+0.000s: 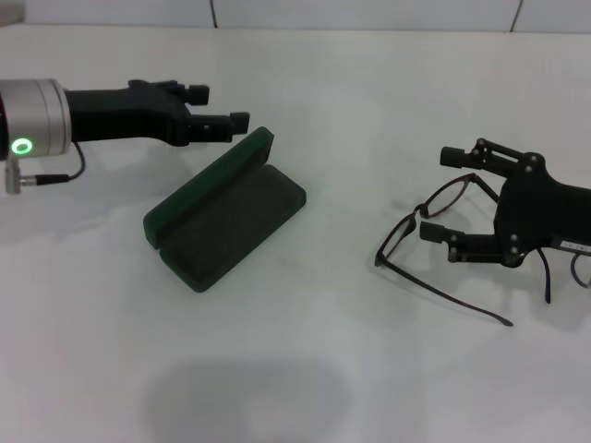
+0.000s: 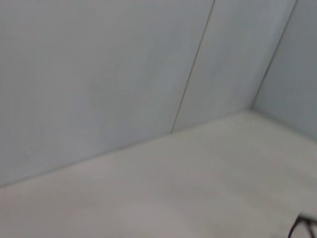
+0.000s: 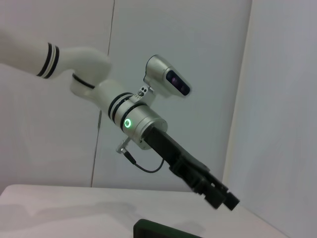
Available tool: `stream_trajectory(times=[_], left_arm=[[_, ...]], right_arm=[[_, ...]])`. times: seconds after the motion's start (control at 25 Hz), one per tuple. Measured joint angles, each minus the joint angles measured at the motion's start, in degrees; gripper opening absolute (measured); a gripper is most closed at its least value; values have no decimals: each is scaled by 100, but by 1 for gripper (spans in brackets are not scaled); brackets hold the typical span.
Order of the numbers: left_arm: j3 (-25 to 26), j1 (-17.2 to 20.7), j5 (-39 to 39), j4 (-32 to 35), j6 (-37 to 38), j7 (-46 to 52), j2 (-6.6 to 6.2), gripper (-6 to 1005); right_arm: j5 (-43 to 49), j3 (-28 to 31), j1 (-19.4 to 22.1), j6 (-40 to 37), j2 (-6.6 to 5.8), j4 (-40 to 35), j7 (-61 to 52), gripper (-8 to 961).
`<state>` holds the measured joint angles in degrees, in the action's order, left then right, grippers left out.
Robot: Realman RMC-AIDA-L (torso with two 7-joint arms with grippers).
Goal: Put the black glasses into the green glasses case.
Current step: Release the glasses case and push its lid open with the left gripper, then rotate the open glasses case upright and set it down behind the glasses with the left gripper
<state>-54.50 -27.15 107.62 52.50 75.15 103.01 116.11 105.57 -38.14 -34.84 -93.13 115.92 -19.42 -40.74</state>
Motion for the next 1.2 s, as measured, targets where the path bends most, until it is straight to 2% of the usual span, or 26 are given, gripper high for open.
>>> stream_trajectory(times=[0.16, 0.4, 0.6, 0.84, 1.08, 1.2], left_arm=[[-20, 7, 852, 535, 33, 607, 71, 821], [-311, -4, 1673, 783, 173, 1124, 142, 811], [-592, -33, 1951, 874, 183, 1382, 191, 803], [-622, -72, 2180, 879, 167, 1469, 265, 794], [-583, -101, 2193, 884, 148, 1709, 264, 784], [-581, -110, 2193, 885, 147, 1712, 259, 642]], right_arm=[[-2, 0, 16, 26, 0, 0, 20, 871], [-2, 0, 5, 31, 0, -4, 40, 871], [-1, 0, 3, 39, 0, -2, 73, 871], [2, 0, -4, 42, 6, 0, 119, 870], [31, 0, 8, 42, 9, 0, 125, 870], [36, 0, 23, 42, 9, 0, 130, 870]])
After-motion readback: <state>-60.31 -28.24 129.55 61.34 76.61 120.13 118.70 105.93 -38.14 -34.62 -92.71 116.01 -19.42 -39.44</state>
